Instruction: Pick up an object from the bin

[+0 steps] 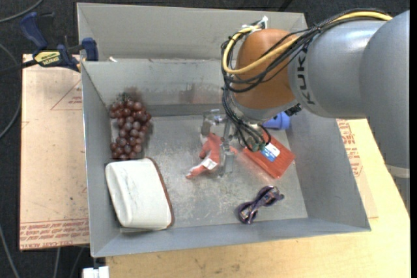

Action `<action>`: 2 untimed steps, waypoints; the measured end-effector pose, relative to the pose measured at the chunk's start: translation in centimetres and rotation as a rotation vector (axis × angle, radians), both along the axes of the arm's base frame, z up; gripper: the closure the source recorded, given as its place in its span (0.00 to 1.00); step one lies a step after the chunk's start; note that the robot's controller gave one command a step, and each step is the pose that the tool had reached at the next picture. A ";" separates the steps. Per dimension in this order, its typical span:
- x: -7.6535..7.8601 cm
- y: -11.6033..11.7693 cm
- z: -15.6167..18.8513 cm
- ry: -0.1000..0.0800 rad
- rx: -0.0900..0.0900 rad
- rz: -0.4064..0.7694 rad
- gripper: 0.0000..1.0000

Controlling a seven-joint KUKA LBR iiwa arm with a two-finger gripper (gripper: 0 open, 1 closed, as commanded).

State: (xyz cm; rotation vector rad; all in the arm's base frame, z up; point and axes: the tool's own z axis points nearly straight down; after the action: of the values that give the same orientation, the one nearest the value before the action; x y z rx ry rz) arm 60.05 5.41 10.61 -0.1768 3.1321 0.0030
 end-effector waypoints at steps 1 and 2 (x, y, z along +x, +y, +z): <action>2.5 -1.3 -3.3 -0.010 0.002 0.318 1.00; 2.5 -1.3 -3.3 -0.010 0.002 0.318 1.00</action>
Offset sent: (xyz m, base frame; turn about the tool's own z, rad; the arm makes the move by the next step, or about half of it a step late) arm 0.0000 0.0000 0.0000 0.0000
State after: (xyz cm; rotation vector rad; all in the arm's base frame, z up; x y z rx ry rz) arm 62.58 4.10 7.36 -0.6680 3.0553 0.0069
